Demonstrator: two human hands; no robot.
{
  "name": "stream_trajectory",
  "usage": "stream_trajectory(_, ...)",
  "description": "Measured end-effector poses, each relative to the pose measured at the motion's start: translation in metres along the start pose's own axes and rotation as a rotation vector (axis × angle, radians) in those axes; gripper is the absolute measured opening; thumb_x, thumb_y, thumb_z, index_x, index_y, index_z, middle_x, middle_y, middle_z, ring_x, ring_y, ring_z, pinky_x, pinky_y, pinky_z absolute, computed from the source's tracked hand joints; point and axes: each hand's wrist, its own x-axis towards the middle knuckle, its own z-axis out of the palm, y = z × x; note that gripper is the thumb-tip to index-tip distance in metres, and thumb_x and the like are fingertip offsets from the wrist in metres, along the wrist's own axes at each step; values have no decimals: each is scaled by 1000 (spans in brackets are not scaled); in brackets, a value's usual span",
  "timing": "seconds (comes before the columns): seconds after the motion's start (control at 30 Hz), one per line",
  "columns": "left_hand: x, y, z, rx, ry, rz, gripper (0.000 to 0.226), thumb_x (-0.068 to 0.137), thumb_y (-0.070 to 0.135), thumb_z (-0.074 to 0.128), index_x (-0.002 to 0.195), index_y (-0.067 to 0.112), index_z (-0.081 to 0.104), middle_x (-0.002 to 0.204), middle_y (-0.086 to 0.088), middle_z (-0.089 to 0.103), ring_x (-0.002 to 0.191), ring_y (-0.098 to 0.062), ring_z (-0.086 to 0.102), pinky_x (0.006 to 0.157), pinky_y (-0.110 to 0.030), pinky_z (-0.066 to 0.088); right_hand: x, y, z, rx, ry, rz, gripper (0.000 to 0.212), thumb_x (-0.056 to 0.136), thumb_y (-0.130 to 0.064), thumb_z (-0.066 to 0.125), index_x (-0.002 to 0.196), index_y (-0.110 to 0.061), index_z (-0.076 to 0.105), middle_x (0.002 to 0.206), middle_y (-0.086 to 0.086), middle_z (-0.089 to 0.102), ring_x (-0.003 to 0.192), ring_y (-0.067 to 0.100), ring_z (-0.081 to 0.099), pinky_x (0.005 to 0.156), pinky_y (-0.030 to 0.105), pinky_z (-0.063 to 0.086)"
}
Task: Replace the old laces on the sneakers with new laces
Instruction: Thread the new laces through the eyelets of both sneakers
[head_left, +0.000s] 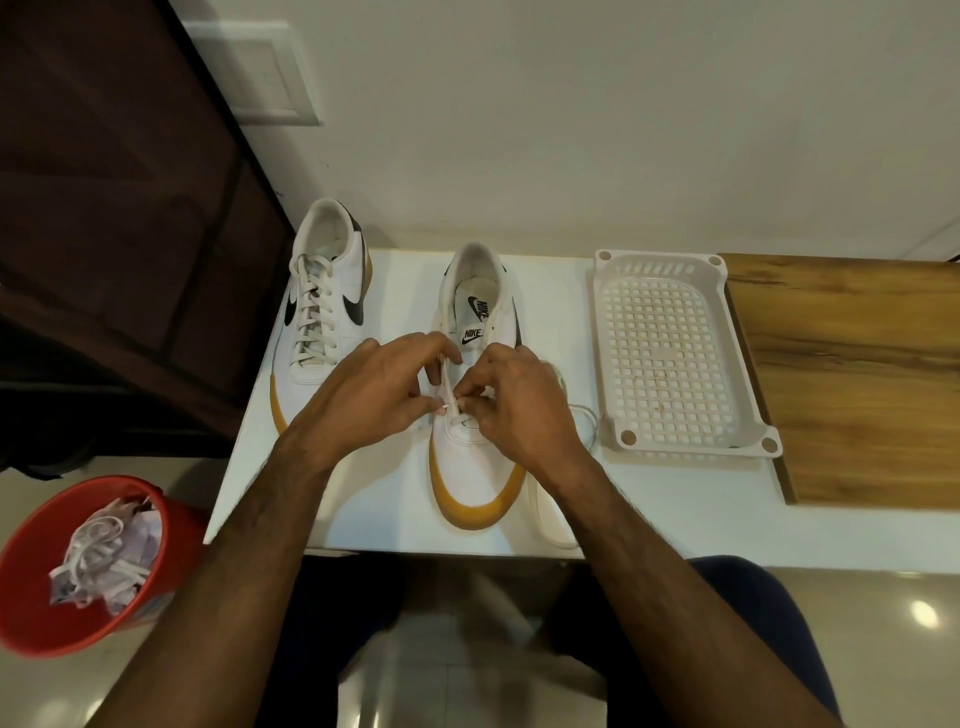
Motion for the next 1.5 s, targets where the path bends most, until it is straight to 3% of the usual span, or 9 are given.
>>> stream_trajectory(0.13,1,5,-4,-131,-21,-106,49,78,21,85,107,31,48,92,17,64,72,-6,66,60,-23,52,0,1,1,82,26,23,13,86,-18,78,95,-26,81,87,-9,76,88,18,65,84,42,53)
stream_trajectory(0.4,-2,2,-4,-275,-133,-108,22,81,13,81,90,26,65,90,16,67,85,-8,66,67,-13,48,0,2,-8,325,-120,130,43,87,-5,74,107,-33,49,80,-12,74,82,1,69,101,49,46)
stream_trajectory(0.67,-4,2,-4,-355,-32,-130,12,92,11,71,90,20,63,89,10,72,85,-12,69,79,-42,57,-4,-6,-18,267,-167,141,44,86,-39,78,118,-34,50,89,-16,72,96,1,62,99,40,30)
stream_trajectory(0.87,-1,10,-23,-808,446,-93,8,105,5,46,103,-2,43,99,-8,76,72,-30,72,63,-34,53,-5,-13,-13,196,-134,189,50,82,-34,79,119,-34,44,88,-16,68,103,9,55,89,35,22)
stream_trajectory(1.0,0,4,-29,-1050,926,-204,4,108,9,41,109,8,37,101,-23,70,84,-35,74,76,-41,58,-5,-12,-12,218,-141,197,50,82,-32,79,119,-33,46,87,-17,68,102,7,55,89,34,20)
stream_trajectory(1.13,0,-1,-33,-733,1120,-88,15,104,4,50,102,12,38,110,-34,63,108,-40,67,100,-57,50,-4,-11,-13,222,-160,206,49,83,-32,80,120,-34,47,88,-17,68,103,8,55,90,34,20)
stream_trajectory(1.27,-5,-4,-47,-411,1198,-6,22,100,-8,50,107,11,42,127,-31,54,130,-30,56,110,-41,44,-5,-12,-11,194,-150,195,49,83,-34,79,120,-34,47,89,-17,68,103,8,54,90,34,19)
stream_trajectory(1.37,-17,-10,-50,-254,994,-113,15,100,3,57,104,16,50,114,-19,66,112,-25,66,99,-27,50,-5,-11,-11,199,-152,201,49,83,-33,79,120,-34,47,89,-17,68,104,8,55,89,34,19)
stream_trajectory(1.5,-15,-2,-32,-309,270,-188,14,99,21,63,110,22,55,84,2,65,78,-13,66,72,-29,55,-3,-11,-13,230,-169,213,49,83,-33,79,121,-35,48,89,-17,69,105,9,57,91,34,19)
